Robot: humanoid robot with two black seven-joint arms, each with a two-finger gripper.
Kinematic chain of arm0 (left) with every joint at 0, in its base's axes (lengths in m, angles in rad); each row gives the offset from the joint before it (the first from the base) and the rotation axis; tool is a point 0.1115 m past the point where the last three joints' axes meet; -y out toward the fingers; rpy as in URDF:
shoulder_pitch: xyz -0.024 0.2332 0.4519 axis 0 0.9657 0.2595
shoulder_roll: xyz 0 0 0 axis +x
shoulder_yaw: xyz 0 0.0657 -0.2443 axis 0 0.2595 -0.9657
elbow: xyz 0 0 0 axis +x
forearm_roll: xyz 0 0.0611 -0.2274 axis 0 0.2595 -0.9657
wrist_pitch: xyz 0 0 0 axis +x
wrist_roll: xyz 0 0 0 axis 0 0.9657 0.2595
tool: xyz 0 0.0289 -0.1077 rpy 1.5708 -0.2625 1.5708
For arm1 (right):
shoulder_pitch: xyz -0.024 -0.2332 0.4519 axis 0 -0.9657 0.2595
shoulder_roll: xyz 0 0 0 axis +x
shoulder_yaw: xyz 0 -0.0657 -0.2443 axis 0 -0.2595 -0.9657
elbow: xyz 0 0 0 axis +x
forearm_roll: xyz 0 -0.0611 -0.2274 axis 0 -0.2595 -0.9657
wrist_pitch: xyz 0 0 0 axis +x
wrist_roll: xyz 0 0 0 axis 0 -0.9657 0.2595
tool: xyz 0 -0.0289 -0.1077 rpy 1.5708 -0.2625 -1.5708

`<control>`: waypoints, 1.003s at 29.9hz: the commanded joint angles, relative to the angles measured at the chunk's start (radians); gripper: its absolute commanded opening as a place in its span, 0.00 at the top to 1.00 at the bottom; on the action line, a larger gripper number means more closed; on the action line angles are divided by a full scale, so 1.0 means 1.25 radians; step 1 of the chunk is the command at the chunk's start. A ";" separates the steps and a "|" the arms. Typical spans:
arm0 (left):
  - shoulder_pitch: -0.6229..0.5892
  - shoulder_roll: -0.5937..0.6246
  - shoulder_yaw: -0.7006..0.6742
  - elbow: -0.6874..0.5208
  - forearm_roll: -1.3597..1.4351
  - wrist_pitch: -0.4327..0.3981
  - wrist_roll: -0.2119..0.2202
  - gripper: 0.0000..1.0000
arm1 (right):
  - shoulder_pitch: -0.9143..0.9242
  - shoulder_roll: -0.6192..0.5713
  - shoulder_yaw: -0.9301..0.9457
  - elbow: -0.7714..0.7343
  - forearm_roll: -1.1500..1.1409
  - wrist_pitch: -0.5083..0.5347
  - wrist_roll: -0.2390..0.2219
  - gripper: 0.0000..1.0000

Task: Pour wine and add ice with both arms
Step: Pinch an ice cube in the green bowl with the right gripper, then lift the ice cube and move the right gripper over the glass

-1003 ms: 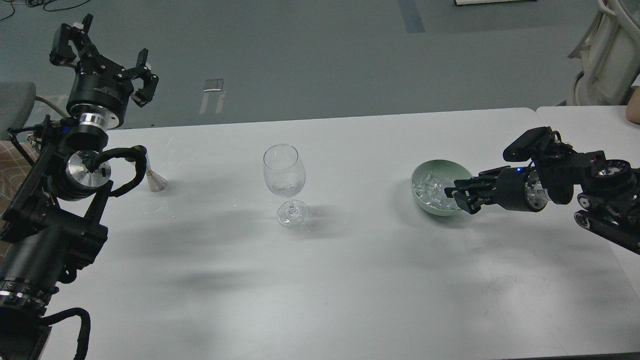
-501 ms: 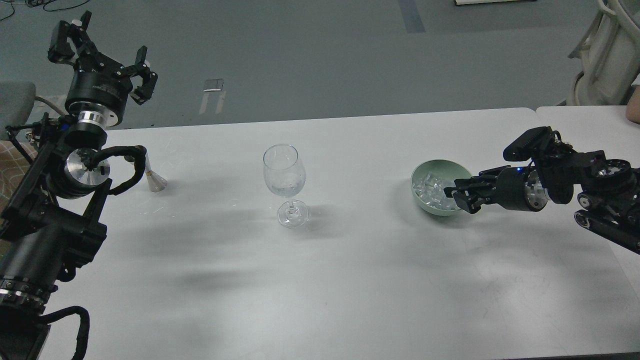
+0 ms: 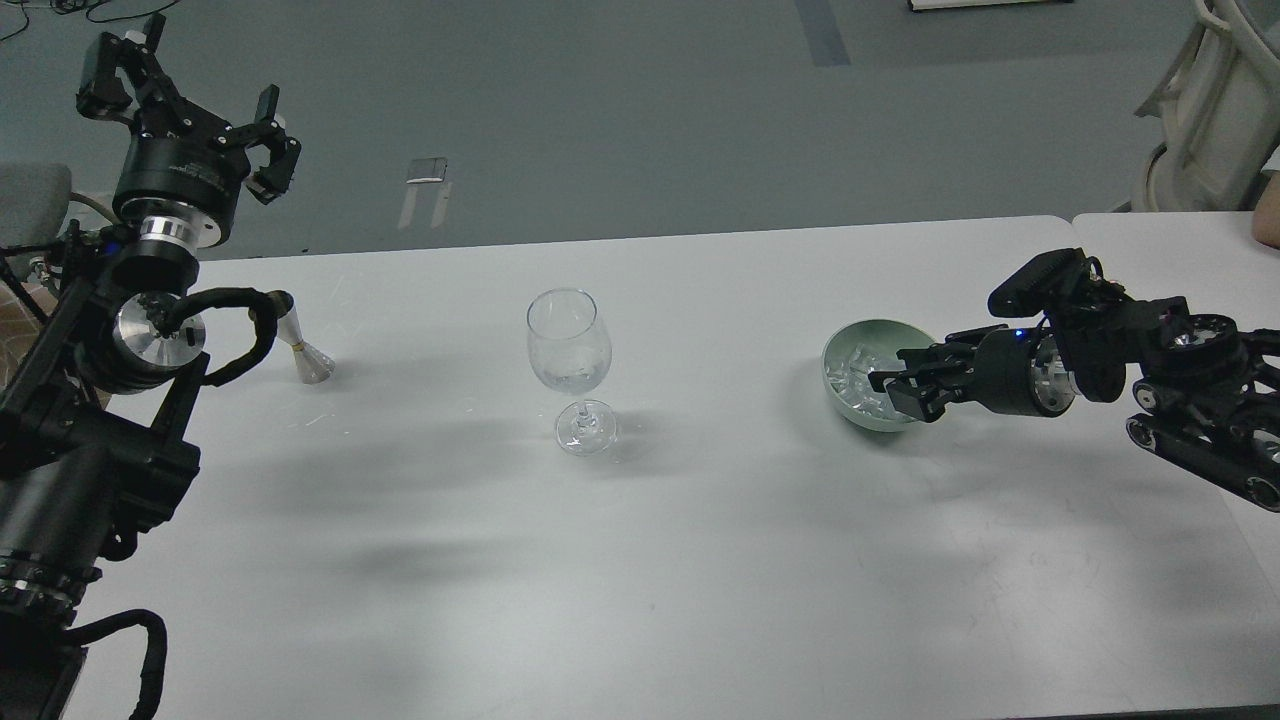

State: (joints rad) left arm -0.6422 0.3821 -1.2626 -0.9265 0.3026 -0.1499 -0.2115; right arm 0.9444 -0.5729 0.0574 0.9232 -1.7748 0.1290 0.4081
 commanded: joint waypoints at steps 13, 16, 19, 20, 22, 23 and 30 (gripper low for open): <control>0.002 0.002 0.000 0.000 -0.010 -0.004 0.000 0.02 | -0.003 0.009 -0.004 -0.001 0.000 0.001 0.004 0.72; 0.002 0.002 0.001 0.000 -0.010 -0.004 0.000 0.02 | -0.006 0.008 -0.007 -0.001 0.000 0.001 0.004 0.78; 0.001 0.001 0.003 0.001 -0.010 -0.003 0.000 0.02 | -0.006 0.006 -0.007 -0.001 0.000 0.001 0.004 0.81; 0.001 0.001 0.001 0.001 -0.010 -0.003 0.000 0.02 | -0.006 0.006 -0.007 -0.002 0.000 0.001 0.004 0.81; 0.001 0.001 0.001 0.001 -0.010 -0.003 0.000 0.02 | -0.006 0.006 -0.007 -0.003 0.000 0.001 0.004 0.81; 0.001 0.001 0.001 0.001 -0.010 -0.003 0.000 0.02 | -0.004 0.006 -0.005 -0.005 0.000 0.001 0.004 0.81; 0.001 0.007 0.001 0.001 -0.010 -0.003 0.000 0.02 | 0.015 0.004 0.008 0.001 0.005 -0.003 0.004 0.81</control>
State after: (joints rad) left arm -0.6413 0.3882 -1.2606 -0.9249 0.2899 -0.1530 -0.2120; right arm 0.9475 -0.5630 0.0562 0.9215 -1.7724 0.1310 0.4127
